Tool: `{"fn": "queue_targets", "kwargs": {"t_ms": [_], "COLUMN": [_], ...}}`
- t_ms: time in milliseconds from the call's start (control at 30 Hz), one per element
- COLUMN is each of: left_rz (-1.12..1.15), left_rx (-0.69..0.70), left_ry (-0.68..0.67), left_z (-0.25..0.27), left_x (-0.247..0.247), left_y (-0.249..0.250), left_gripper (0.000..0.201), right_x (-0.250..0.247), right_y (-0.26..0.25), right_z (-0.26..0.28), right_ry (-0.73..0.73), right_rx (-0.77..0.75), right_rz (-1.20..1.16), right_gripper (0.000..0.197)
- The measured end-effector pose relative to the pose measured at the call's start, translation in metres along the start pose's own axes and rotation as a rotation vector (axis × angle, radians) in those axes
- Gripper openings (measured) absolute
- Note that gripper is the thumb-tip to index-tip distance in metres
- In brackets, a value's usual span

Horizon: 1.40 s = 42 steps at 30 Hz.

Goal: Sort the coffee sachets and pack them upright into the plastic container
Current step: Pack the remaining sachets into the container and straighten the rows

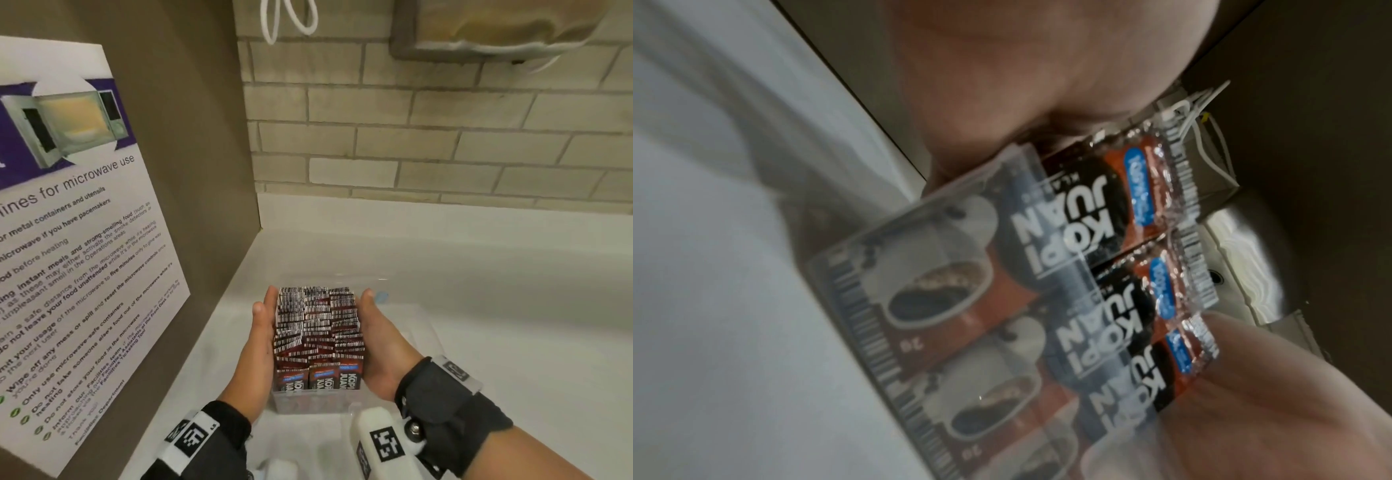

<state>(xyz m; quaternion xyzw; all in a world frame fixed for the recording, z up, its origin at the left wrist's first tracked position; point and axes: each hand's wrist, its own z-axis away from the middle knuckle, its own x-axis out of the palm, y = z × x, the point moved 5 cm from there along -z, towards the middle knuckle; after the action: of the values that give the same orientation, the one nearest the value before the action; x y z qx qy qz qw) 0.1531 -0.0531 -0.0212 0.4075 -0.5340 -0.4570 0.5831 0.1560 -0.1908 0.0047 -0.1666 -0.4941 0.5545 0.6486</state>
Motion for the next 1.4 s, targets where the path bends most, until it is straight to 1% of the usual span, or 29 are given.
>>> {"fn": "queue_targets", "kwargs": {"t_ms": [67, 167, 333, 433, 567, 700, 833, 900, 1000, 1100, 1267, 1400], "left_rz": [-0.008, -0.047, -0.061, -0.036, -0.033, -0.081, -0.087, -0.108, -0.146, -0.175, -0.21, -0.162], "left_rx": [-0.005, 0.009, 0.015, 0.004, -0.011, 0.016, 0.025, 0.014, -0.008, 0.014, 0.002, -0.024], "left_ry": [0.008, 0.027, 0.04, 0.025, -0.049, -0.065, -0.043, -0.054, -0.063, -0.063, -0.069, -0.074], "left_z": [0.0, 0.004, 0.005, -0.001, -0.006, -0.004, 0.002, 0.007, 0.014, 0.017, 0.016, 0.011], "left_x": [0.004, 0.011, 0.014, 0.009, 0.005, 0.0, -0.013, -0.016, -0.011, -0.001, -0.002, -0.011], "left_y": [0.003, 0.012, 0.015, 0.011, 0.009, 0.011, 0.006, 0.0, -0.007, -0.004, -0.002, 0.0], "left_gripper": [0.059, 0.039, 0.036, 0.042, 0.062, 0.064, 0.071, 0.076, 0.065, 0.055, 0.061, 0.07], "right_x": [0.002, 0.002, 0.001, 0.002, 0.003, 0.002, -0.005, -0.005, 0.0, 0.005, 0.004, -0.001], "right_y": [0.001, 0.002, 0.004, 0.005, 0.007, 0.003, -0.006, -0.005, 0.003, 0.006, 0.006, 0.003], "right_z": [-0.001, -0.003, -0.005, -0.007, -0.008, -0.002, 0.004, 0.004, -0.001, -0.004, -0.005, -0.007], "right_ry": [-0.013, -0.026, -0.039, -0.043, -0.035, -0.022, 0.046, 0.038, -0.008, -0.035, -0.054, -0.038], "right_rx": [0.003, 0.003, 0.013, 0.008, 0.006, 0.018, -0.029, -0.024, 0.022, 0.018, 0.011, -0.007], "right_rz": [-0.002, -0.003, 0.0, -0.003, -0.018, -0.001, 0.039, 0.029, 0.013, -0.003, -0.01, 0.002], "right_gripper": [0.069, 0.07, 0.071, 0.07, 0.071, 0.069, 0.055, 0.059, 0.073, 0.076, 0.075, 0.077]}}
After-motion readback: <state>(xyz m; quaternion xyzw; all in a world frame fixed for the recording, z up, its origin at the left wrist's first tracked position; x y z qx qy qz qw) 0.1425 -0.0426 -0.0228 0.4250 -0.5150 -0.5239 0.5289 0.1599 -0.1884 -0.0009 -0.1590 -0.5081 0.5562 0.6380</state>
